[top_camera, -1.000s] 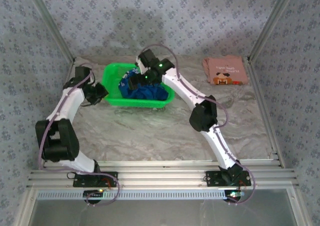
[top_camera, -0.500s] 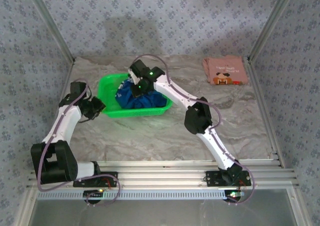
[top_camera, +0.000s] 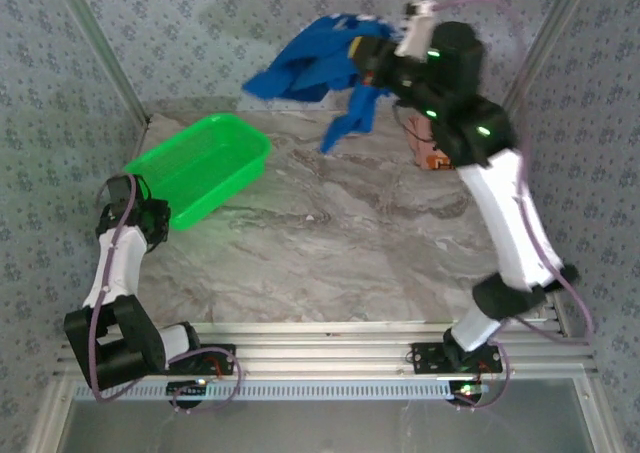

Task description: Fold and stack the t-shirts

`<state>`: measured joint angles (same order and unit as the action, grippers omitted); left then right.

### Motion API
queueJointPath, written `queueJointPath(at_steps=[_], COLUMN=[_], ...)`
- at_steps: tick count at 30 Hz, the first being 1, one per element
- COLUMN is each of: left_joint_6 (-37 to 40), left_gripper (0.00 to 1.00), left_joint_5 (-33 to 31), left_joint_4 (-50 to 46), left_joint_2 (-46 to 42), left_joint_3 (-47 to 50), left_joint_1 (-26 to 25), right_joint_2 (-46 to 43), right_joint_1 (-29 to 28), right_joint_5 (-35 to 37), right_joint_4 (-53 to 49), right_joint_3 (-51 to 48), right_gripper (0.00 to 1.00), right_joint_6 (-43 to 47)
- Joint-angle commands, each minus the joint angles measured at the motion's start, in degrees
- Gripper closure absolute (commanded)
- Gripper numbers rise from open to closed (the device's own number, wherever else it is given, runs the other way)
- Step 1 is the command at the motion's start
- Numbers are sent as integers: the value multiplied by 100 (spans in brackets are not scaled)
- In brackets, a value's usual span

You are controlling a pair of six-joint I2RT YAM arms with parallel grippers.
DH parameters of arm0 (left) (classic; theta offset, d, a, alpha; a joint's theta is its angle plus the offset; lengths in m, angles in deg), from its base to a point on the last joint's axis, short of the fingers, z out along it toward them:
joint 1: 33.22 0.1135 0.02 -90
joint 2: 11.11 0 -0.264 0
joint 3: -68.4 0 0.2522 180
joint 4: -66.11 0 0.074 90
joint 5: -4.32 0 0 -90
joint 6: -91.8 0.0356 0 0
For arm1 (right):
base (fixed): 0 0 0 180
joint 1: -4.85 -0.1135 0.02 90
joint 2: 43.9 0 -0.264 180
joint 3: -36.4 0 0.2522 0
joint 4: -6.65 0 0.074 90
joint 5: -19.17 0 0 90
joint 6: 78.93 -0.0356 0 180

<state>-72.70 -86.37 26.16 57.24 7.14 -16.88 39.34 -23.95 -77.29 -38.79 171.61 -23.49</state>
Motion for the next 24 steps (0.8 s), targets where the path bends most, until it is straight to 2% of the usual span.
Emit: queueJointPath(at_steps=[1, 5, 11, 16, 20, 21, 22, 23, 24], left_joint_6=[-1694, -2180, -2644, -3142, -3436, -3469, -3483, -3443, -3375], left_gripper=[100, 100, 100, 100, 100, 100, 99, 84, 62], left_joint_5=[-903, -1537, -2226, -2545, -2730, -2782, -2804, -2768, -2711], left_joint_4=[358, 296, 567, 565, 551, 611, 694, 816, 946], left_joint_2=[-187, 54, 774, 1148, 1431, 1474, 1518, 1534, 1532], left_joint_3=[77, -145, -637, -767, -948, -974, -988, -981, -948], left_joint_1=[-98, -356, -878, -1107, -1340, -1403, -1464, -1501, -1535], right_joint_2=[-106, -454, -70, 521, 1130, 1270, 1428, 1570, 1699], right_joint_1=[142, 318, 99, -251, -649, -732, -806, -873, -897], right_joint_5=[-127, -604, -1321, -1389, -1240, -1272, -1364, -1472, -1586], right_joint_4=[-503, -673, -958, -1152, -1538, -1590, -1625, -1691, -1741], right_joint_3=[-1063, -2103, -2916, -2912, -2508, -2390, -2276, -2181, -2098], right_gripper=[100, 100, 100, 100, 100, 97, 89, 78, 66], right_joint_6=[-231, -261, -44, 365, 794, 891, 977, 1021, 1037])
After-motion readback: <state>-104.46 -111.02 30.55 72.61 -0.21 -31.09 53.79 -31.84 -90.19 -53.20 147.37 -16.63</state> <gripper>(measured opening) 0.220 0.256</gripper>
